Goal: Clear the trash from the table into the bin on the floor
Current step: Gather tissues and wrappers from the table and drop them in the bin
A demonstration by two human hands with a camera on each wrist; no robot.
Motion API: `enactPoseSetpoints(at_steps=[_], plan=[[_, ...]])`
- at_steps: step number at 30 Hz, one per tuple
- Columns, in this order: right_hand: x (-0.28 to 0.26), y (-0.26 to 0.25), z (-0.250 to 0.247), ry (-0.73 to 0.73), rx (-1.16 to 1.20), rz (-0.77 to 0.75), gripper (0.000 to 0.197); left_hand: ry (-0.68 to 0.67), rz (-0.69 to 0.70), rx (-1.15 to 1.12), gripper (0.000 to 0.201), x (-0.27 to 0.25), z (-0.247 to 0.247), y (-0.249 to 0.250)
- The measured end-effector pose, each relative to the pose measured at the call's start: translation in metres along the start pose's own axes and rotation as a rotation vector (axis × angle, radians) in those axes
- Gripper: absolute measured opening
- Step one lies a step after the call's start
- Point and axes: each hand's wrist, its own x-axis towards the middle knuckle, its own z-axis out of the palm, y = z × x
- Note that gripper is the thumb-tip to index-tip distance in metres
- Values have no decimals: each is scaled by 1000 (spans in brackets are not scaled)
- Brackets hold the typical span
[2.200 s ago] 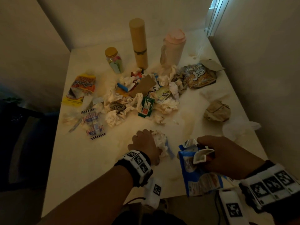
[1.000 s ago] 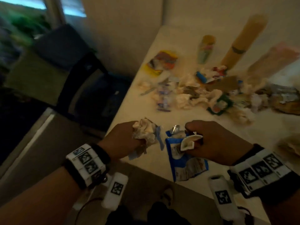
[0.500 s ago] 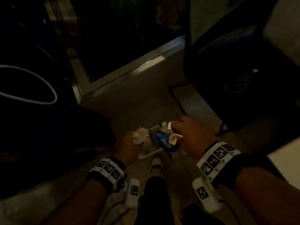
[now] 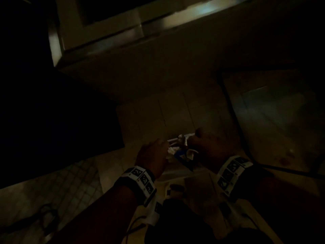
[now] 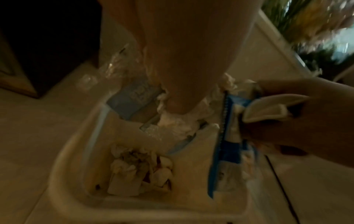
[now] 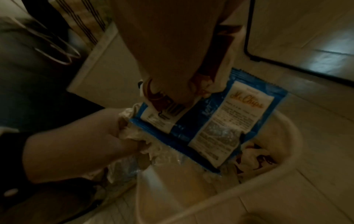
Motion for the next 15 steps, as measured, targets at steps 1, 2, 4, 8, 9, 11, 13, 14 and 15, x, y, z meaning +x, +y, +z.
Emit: enactPoseSetpoints(at_steps=[1, 2, 4, 8, 9, 11, 13, 14, 15], plan=[[10, 4, 7, -8, -7, -4, 46, 11, 21, -5, 49, 7, 7, -1], [18, 7, 16, -21, -12, -11, 49, 4, 32, -13, 48, 12, 12, -1], [30, 8, 30, -35, -26, -75, 57, -8, 47, -52, 47, 22, 26, -5], [55, 11, 75, -88, -80, -144, 75, -48, 91, -85, 59, 30, 36, -12], [60, 16, 87, -95, -96, -105, 80, -64, 72, -77, 56, 32, 40, -15], [64, 21, 98, -187, -76, -44, 89, -136, 18, -76, 52, 33, 50, -21], [64, 25, 104, -252, -91, -29, 69, -156, 5, -69, 48, 36, 64, -26], [63, 26, 104, -276, -121, -4, 55, -127, -6, -81, 46, 34, 66, -28], [60, 28, 102, -264, -130, 19, 44, -88, -9, -69, 44, 33, 66, -29]])
